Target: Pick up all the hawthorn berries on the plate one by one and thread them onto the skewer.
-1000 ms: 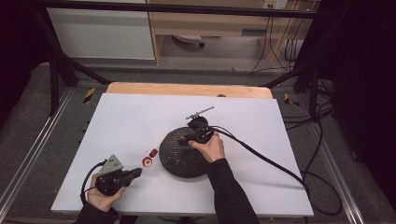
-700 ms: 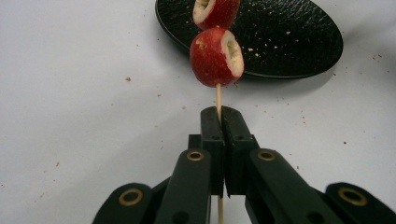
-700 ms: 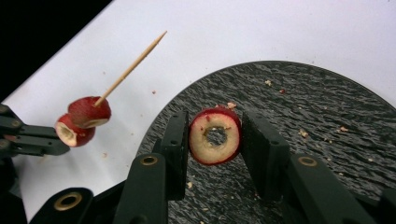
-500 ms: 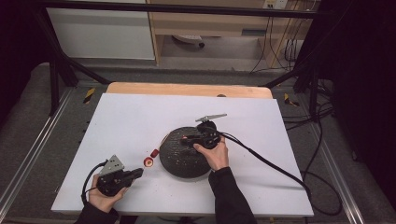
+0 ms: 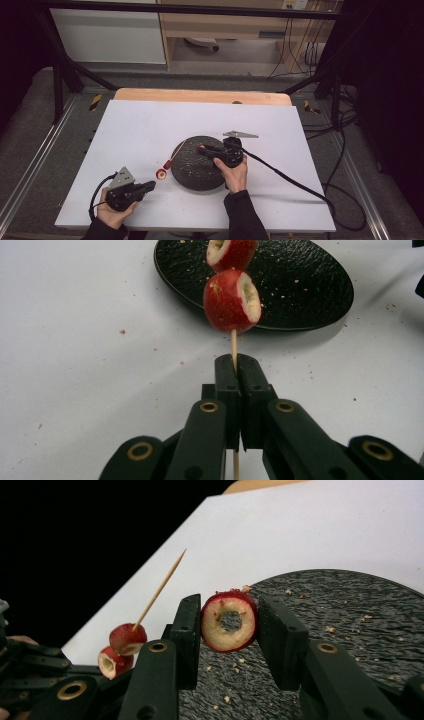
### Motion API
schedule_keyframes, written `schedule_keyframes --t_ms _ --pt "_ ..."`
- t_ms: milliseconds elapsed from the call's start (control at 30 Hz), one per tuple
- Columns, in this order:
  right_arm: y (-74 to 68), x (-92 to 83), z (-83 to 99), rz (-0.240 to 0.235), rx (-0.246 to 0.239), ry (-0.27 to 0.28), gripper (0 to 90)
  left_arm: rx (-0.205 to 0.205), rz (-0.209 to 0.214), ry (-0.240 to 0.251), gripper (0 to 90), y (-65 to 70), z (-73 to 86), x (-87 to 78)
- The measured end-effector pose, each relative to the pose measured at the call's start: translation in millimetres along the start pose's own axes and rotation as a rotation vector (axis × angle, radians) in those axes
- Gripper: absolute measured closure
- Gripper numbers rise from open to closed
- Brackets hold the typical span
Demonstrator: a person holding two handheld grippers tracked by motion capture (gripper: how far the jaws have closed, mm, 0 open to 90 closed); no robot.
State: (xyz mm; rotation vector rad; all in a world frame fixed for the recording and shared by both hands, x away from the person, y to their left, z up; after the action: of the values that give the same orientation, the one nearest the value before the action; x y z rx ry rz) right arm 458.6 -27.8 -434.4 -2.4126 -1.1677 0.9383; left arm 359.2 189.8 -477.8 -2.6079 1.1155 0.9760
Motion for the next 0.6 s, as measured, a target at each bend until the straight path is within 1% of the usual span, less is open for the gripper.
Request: schedule_keyframes --t_ms 67,367,600 --pt "0.7 -0.7 1.1 -0.004 0.019 0.036 63.4 -0.001 0.001 0.001 88.1 1.7 -0.5 0.6" --pt "1.6 -0.5 3.0 -0.017 0.068 0.132 63.4 -0.011 0.008 0.011 88.1 8.6 -3.2 4.5" --pt "2.3 -5.1 -1.4 -0.022 0.076 0.202 63.4 -0.016 0.007 0.028 88.1 14.9 -7.7 6.7"
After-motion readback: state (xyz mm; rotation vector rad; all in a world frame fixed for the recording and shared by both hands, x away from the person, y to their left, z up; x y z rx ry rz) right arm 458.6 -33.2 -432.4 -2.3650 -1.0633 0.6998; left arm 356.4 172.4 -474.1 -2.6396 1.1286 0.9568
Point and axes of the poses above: each handheld gripper's, and its own axes: x roughly forward along the jaws, z roughly out of its underside, y roughly to its right, the point moved 8 cm from there along x, roughly forward along the jaws, and after that the axes turned 4 degrees about -y, right-handed, at the moved point
